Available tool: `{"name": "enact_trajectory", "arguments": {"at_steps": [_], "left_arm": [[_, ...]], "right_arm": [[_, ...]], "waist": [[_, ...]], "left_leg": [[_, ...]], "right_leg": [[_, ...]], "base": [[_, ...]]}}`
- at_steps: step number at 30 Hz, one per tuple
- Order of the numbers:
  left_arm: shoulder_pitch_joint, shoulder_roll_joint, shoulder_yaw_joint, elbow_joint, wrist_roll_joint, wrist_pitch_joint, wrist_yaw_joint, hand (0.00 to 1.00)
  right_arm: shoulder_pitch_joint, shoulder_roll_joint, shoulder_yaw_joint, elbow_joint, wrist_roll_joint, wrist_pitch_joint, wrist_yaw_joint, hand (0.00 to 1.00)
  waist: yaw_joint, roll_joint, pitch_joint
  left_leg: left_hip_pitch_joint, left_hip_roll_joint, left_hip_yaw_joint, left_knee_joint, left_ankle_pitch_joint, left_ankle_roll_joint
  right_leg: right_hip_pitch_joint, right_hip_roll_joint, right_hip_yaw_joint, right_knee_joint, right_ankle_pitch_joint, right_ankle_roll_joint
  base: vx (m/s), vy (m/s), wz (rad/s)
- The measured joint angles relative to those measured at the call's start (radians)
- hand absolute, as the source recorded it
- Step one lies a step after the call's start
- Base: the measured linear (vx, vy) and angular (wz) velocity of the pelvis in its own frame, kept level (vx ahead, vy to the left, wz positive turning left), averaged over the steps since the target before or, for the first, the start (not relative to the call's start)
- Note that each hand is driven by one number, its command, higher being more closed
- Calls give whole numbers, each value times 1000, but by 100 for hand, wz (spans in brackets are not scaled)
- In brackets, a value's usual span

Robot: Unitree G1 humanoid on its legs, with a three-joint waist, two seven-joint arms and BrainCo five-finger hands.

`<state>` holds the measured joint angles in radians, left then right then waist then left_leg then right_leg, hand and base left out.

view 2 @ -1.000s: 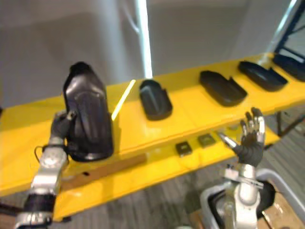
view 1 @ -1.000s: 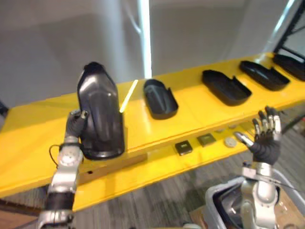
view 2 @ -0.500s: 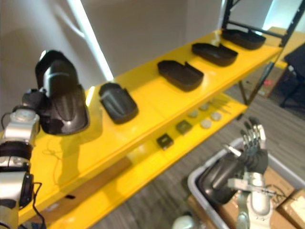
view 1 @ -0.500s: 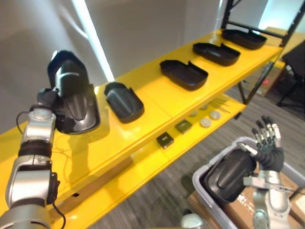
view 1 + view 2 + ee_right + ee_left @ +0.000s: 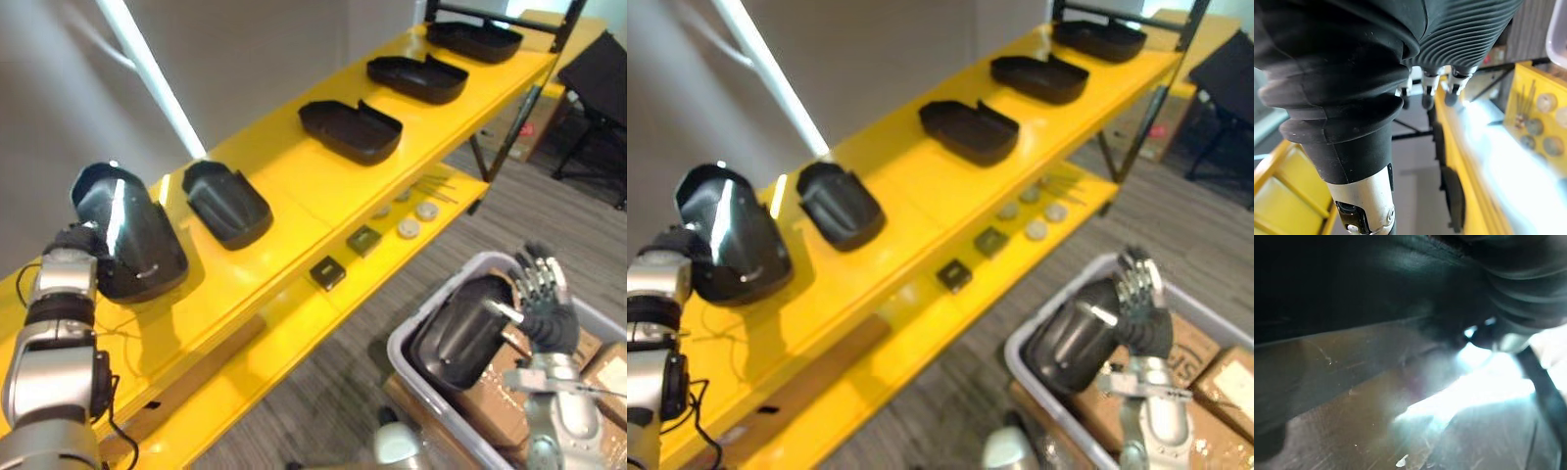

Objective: Walk over and take plastic housings, then place them on the shelf

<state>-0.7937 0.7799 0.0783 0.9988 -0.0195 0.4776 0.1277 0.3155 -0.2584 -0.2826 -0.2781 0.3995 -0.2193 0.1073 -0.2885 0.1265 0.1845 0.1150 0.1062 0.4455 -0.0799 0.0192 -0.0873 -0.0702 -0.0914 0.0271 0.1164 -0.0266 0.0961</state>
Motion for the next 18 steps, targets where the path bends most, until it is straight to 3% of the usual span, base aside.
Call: {"name": "enact_trajectory", "arguments": {"at_steps": [13, 14, 18], "left_arm": [[7, 0, 28, 3, -4, 19, 68, 100], [9, 0, 28, 3, -5, 20, 69, 0], [15, -1, 28, 3, -13, 20, 101, 0]], "right_arm": [[-21, -29, 12, -13, 19, 0, -4, 0], [-31, -34, 12, -13, 19, 0, -4, 0], [-43, -55, 12, -14, 20, -1, -22, 0]], "waist": [[1, -23, 86], [1, -24, 92], [2, -34, 109]], "left_leg": [[-35, 4, -21, 21, 0, 0], [-38, 4, -21, 21, 0, 0], [-52, 6, -21, 34, -5, 2]], "right_leg": [[-20, -3, -17, 7, 0, -2], [-22, -3, -17, 8, 0, -2], [-36, -3, -15, 15, 0, -2]], "base": [[1, -7, 4], [0, 0, 0], [0, 0, 0]]}}
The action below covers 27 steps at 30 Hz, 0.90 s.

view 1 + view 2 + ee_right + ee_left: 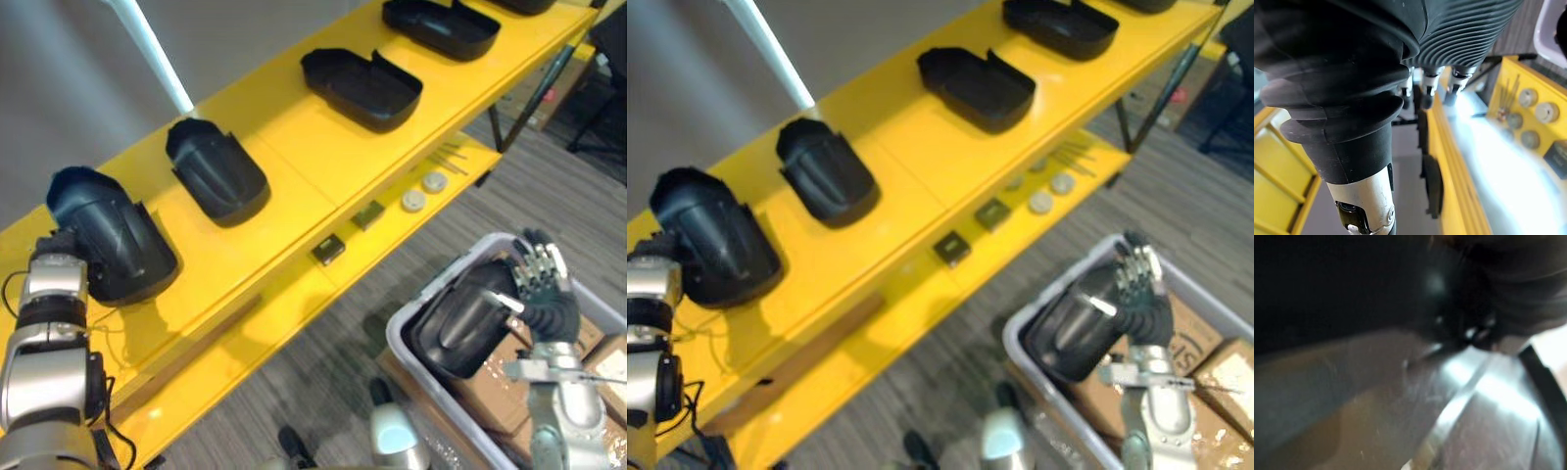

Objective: Walk over and take plastic housings, then place them on the shelf

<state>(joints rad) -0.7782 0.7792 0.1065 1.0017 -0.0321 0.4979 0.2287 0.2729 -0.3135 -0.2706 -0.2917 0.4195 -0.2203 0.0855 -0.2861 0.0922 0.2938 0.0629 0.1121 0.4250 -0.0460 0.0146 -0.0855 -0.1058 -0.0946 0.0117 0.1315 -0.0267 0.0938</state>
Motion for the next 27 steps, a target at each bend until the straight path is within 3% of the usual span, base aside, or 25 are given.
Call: {"name": "enact_trajectory", "arguments": {"at_steps": [10, 13, 18, 23, 27], "left_arm": [[18, 0, 0, -11, -11, -5, 77, 0], [18, 0, 1, -16, -42, -28, 119, 0], [18, 15, 7, -99, -51, -107, 201, 0], [-18, 77, 7, -192, -87, -190, 248, 0], [-37, 80, -3, -236, -88, -252, 271, 0]], "right_arm": [[-12, -9, -1, 0, 19, -3, 0, 0], [-12, -9, -1, 0, 22, -21, 3, 0], [-8, -9, 11, 0, 42, -70, 30, 0], [2, -6, 27, 2, 127, -77, 95, 0], [-23, -3, 81, 5, 132, -90, 112, 0]], "waist": [[0, -5, 18], [1, -5, 18], [4, -5, 18], [22, -5, 17], [42, 1, -3]], "left_leg": [[-27, 2, 6, 41, -22, 0], [-28, 2, 3, 54, -26, 4], [-21, 2, -7, 54, -26, 4], [-10, 0, -34, 53, -25, 5], [-7, -7, -64, 38, -17, 4]], "right_leg": [[-19, -4, 14, 9, 0, 0], [-15, -7, 13, 12, 0, 0], [1, -11, -6, 12, -1, 1], [31, -17, -34, 5, -3, 2], [60, -26, -68, -17, -2, 4]], "base": [[1, 0, -3], [0, 0, 0], [-18, -2, 7], [-17, -4, 13], [5, 8, 24]]}}
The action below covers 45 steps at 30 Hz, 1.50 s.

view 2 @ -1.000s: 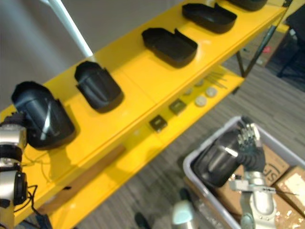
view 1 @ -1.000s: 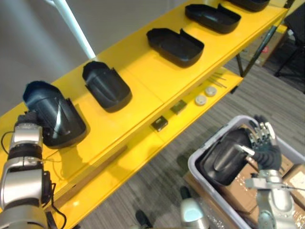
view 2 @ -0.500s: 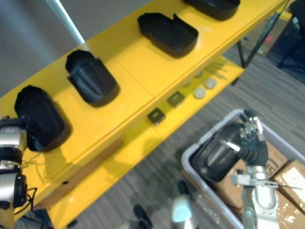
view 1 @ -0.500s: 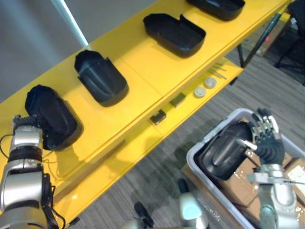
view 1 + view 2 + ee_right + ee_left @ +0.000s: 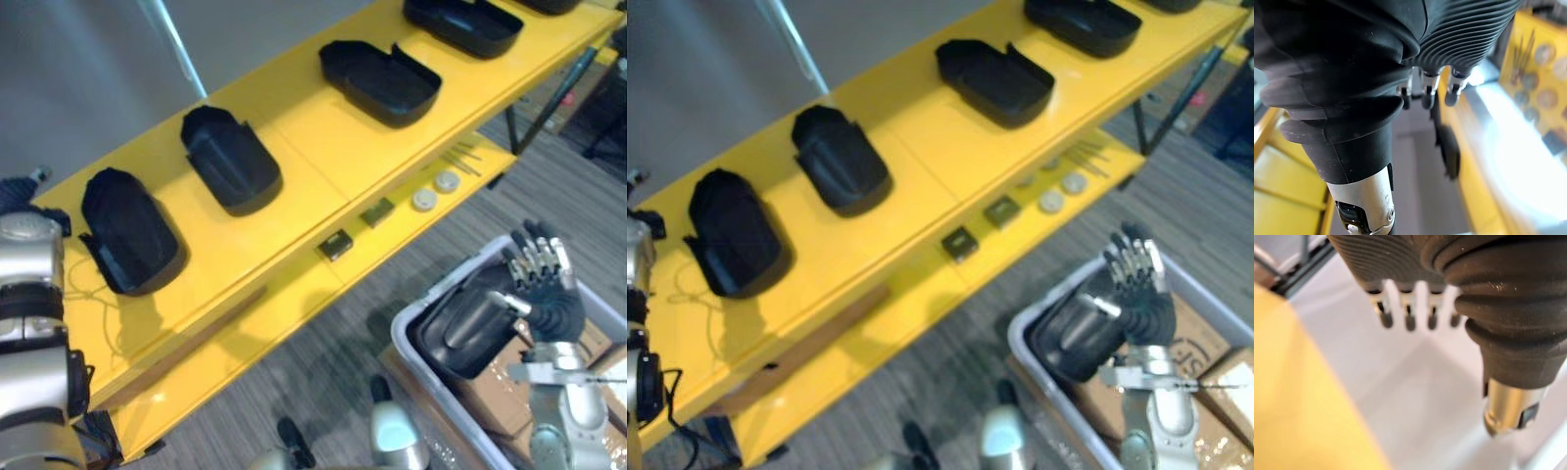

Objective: Walk over and take plastic housings, then place them on the shelf

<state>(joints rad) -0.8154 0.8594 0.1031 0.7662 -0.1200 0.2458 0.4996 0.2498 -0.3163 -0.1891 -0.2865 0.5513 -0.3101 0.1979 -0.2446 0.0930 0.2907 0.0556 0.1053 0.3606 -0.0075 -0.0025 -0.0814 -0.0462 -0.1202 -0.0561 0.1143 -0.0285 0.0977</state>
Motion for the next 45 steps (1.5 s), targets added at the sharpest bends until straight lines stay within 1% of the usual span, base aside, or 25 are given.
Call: {"name": "enact_trajectory", "arguments": {"at_steps": [2, 7, 9, 10, 12, 14, 15, 16, 18, 19, 21, 22, 24, 26, 27, 29, 31, 32, 33, 34, 36, 37, 38, 42, 45], "left_arm": [[-13, 0, -10, -2, 0, -17, 0, 0], [-28, -1, -45, -51, 0, -78, 14, 0], [-22, -1, -37, -120, 1, -133, 64, 0], [-7, -1, -19, -152, 2, -142, 73, 0], [115, -1, 107, -309, 3, -191, 126, 0], [219, -2, 201, -397, 4, -223, 163, 0], [330, -8, 296, -463, 5, -236, 207, 0], [374, -17, 337, -482, 5, -243, 223, 0], [539, -98, 491, -521, 10, -265, 303, 0], [583, -119, 524, -520, 10, -266, 324, 0], [744, -211, 629, -500, -2, -266, 382, 0], [787, -242, 654, -498, -8, -266, 395, 0], [929, -344, 709, -451, -70, -265, 418, 0], [996, -392, 716, -369, -112, -262, 419, 0], [1047, -461, 730, -286, -148, -262, 406, 0], [1091, -532, 730, -197, -185, -262, 369, 0], [1130, -635, 699, -34, -196, -262, 275, 0], [1134, -661, 698, -6, -204, -262, 241, 0], [1141, -697, 686, 55, -238, -264, 159, 0], [1143, -708, 667, 84, -243, -265, 127, 0], [1156, -747, 597, 145, -275, -265, 6, 0], [1157, -753, 576, 154, -274, -267, -22, 0], [1071, -788, 274, 156, -265, -284, -248, 0], [1071, -788, 272, 156, -265, -284, -248, 0], [1059, -787, 240, 156, -265, -284, -244, 0]], "right_arm": [[-15, 0, 23, 12, 3, -2, 0, 0], [-71, 0, 53, 23, 5, -54, -21, 0], [-114, -3, 65, 24, -18, -103, -65, 0], [-127, -4, 68, 24, -28, -111, -73, 0], [-175, -16, 78, 25, -60, -149, -98, 0], [-195, -31, 83, 26, -82, -159, -115, 0], [-207, -41, 85, 34, -104, -163, -125, 0], [-212, -42, 85, 39, -115, -163, -132, 0], [-217, -42, 85, 76, -136, -164, -136, 0], [-217, -41, 89, 85, -139, -164, -136, 0], [-219, -36, 95, 114, -143, -162, -135, 0], [-220, -33, 98, 116, -143, -162, -135, 0], [-223, -11, 120, 117, -166, -153, -139, 0], [-232, 9, 145, 131, -186, -145, -151, 0], [-239, 27, 168, 150, -198, -140, -157, 0], [-244, 44, 182, 160, -210, -132, -159, 0], [-280, 48, 208, 196, -212, -113, -174, 0], [-287, 48, 213, 201, -211, -106, -175, 0], [-304, 49, 224, 216, -211, -91, -174, 0], [-311, 49, 230, 218, -210, -79, -174, 0], [-321, 49, 264, 219, -211, -51, -172, 0], [-321, 50, 273, 219, -211, -43, -171, 0], [-311, 118, 285, 219, -202, -28, -153, 0], [-311, 118, 285, 219, -202, -28, -153, 0], [-289, 121, 285, 218, -201, -30, -153, 0]], "waist": [[13, -3, -24], [45, -12, -80], [69, -11, -99], [76, -9, -109], [101, -1, -135], [114, 3, -153], [145, 3, -179], [154, 4, -183], [191, -1, -224], [206, -3, -232], [242, -19, -245], [257, -23, -248], [278, -49, -263], [297, -59, -269], [311, -68, -275], [316, -76, -280], [318, -83, -282], [318, -84, -281], [318, -84, -281], [318, -84, -280], [318, -84, -279], [317, -84, -278], [283, -88, -213], [281, -88, -210], [274, -96, -194]], "left_leg": [[0, -1, -4, -12, 5, -2], [29, -3, -37, -25, 9, -3], [31, -4, -61, -26, 9, -3], [29, -5, -68, -28, 9, -3], [32, -6, -91, -37, 15, 0], [34, -7, -112, -37, 16, -1], [31, -7, -133, -38, 19, -2], [32, -7, -138, -37, 19, -2], [32, -10, -173, -58, 35, -7], [31, -11, -188, -63, 38, -7], [26, -12, -221, -71, 48, -10], [23, -12, -227, -71, 49, -11], [-4, -15, -265, -72, 56, -9], [-8, -15, -270, -73, 60, -15], [-8, -17, -273, -74, 60, -15], [-11, -20, -277, -77, 60, -15], [-24, -22, -289, -76, 60, -14], [-24, -22, -293, -76, 59, -12], [-24, -21, -298, -76, 59, -12], [-23, -21, -299, -76, 59, -12], [-23, -12, -301, -77, 59, -13], [-23, -10, -300, -77, 59, -13], [-1, -15, -237, -79, 62, -20], [-1, -15, -237, -79, 62, -20], [-3, -15, -233, -79, 62, -19]], "right_leg": [[0, 1, -5, -6, 1, 0], [59, -3, -47, -33, 1, 0], [83, -5, -75, -46, 0, -1], [84, -4, -80, -47, 0, -1], [102, -5, -106, -53, 0, -1], [122, -6, -132, -65, -1, -1], [132, -5, -143, -75, -2, -1], [142, -5, -156, -80, -2, -1], [168, -3, -196, -104, -5, -3], [174, -2, -210, -111, -6, -2], [191, 0, -248, -119, -10, -4], [192, 1, -253, -120, -13, -7], [194, 1, -294, -126, -19, -12], [192, 1, -299, -124, -19, -12], [192, -1, -301, -123, -19, -12], [192, -2, -302, -122, -19, -12], [193, -4, -307, -121, -22, -10], [194, -3, -311, -121, -23, -10], [197, -2, -319, -119, -27, -10], [199, -2, -321, -117, -31, -9], [196, 0, -324, -103, -43, -14], [196, 1, -324, -102, -45, -15], [208, -20, -330, -72, -61, 4], [208, -20, -330, -72, -61, 4], [204, -23, -329, -70, -60, 6]], "base": [[36, -3, 20], [62, -2, 19], [23, -12, 30], [7, -12, 21], [6, -13, 27], [7, -16, 34], [2, -23, 34], [-17, -37, 45], [-27, -36, 49], [-22, -36, 48], [-46, -33, 46], [-56, -21, 40], [-34, -20, 45], [-8, -10, 19], [2, 0, 5], [-4, 3, 7], [-15, 1, 11], [-9, -6, 15], [-9, -17, 12], [-6, -30, 11], [3, -31, 5], [0, 0, 0], [0, 0, 0], [0, 0, 0], [0, 0, -1]]}}
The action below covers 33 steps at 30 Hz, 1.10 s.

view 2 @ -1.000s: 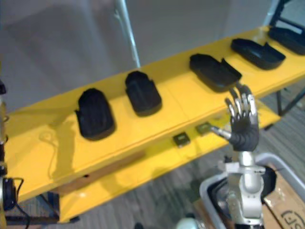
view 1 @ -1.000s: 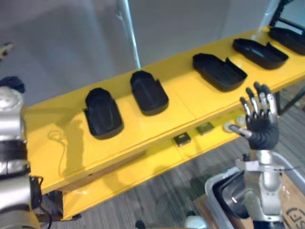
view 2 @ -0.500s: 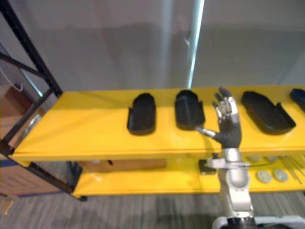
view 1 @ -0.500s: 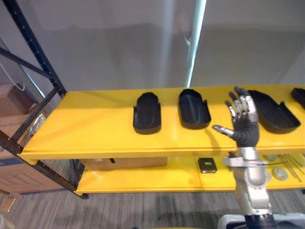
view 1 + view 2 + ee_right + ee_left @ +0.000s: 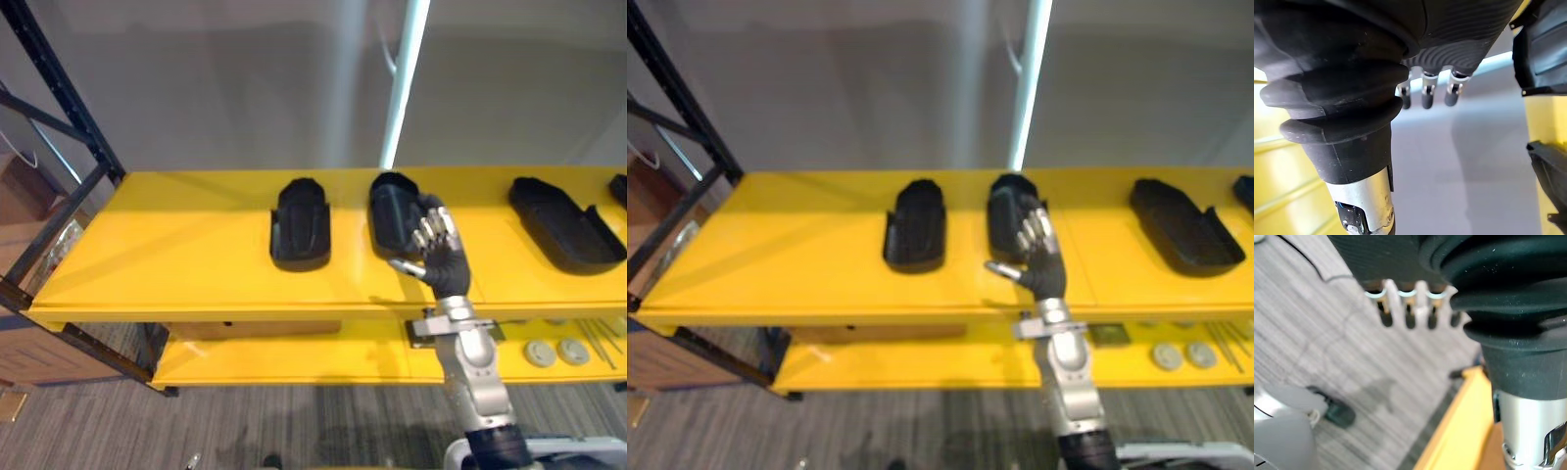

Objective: Walk over and take plastic housings, then place them on the shelf

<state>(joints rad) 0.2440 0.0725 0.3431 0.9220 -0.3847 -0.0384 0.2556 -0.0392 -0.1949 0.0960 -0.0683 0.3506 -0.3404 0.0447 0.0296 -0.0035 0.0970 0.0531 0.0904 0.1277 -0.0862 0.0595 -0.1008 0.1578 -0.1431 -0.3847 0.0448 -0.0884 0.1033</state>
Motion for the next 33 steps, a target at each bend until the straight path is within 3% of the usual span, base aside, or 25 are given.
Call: {"name": "enact_trajectory", "arguments": {"at_steps": [4, 7, 10, 17, 22, 26, 33], "left_arm": [[-18, -1, -56, 2, 3, 3, 6, 0], [-35, 8, -83, 11, 16, 15, 6, 0], [-48, 19, -95, 55, 52, 25, 6, 0], [-34, 36, -130, 83, 87, 25, 6, 0], [-28, 36, -131, 90, 91, 26, 6, 0], [-35, 35, -132, 116, 91, 28, 5, 0], [-18, 41, -138, 120, 130, 40, 3, 0]], "right_arm": [[23, 4, -2, -7, 30, -7, 4, 0], [26, 3, 0, -43, 35, -6, 44, 0], [20, -7, 6, -97, 38, -4, 102, 0], [-16, -31, 44, -96, 38, 49, 210, 0], [-14, -49, 45, -91, 65, 91, 313, 0], [2, -62, 89, -91, 67, 127, 394, 0], [65, -78, 155, -114, 68, 163, 415, 0]], "waist": [[-7, -24, 16], [-5, -67, 32], [9, -83, 27], [23, -86, 19], [12, -79, 22], [5, -76, 19], [9, -84, 12]], "left_leg": [[-19, -1, 50, 0, -9, 11], [-21, -13, 67, 0, -17, 24], [-18, -18, 67, 0, -18, 25], [-2, -33, 44, 5, -7, 24], [-3, -32, 45, -3, 11, 27], [-3, -46, 54, -5, 11, 29], [-22, -29, 100, -3, 15, 32]], "right_leg": [[-25, -15, 4, 7, 6, 8], [-36, -29, 20, 12, 14, 18], [-37, -33, 31, 16, 33, 13], [-14, -40, 28, 39, 41, 13], [-15, -37, 28, 38, 38, 13], [-7, -48, 29, 30, -10, 26], [-27, -47, 41, 22, -21, 33]], "base": [[0, 16, -3], [28, 54, -7], [65, 63, 0], [45, 31, 19], [-82, -6, -2], [-152, -16, -6], [-40, 2, 4]]}}
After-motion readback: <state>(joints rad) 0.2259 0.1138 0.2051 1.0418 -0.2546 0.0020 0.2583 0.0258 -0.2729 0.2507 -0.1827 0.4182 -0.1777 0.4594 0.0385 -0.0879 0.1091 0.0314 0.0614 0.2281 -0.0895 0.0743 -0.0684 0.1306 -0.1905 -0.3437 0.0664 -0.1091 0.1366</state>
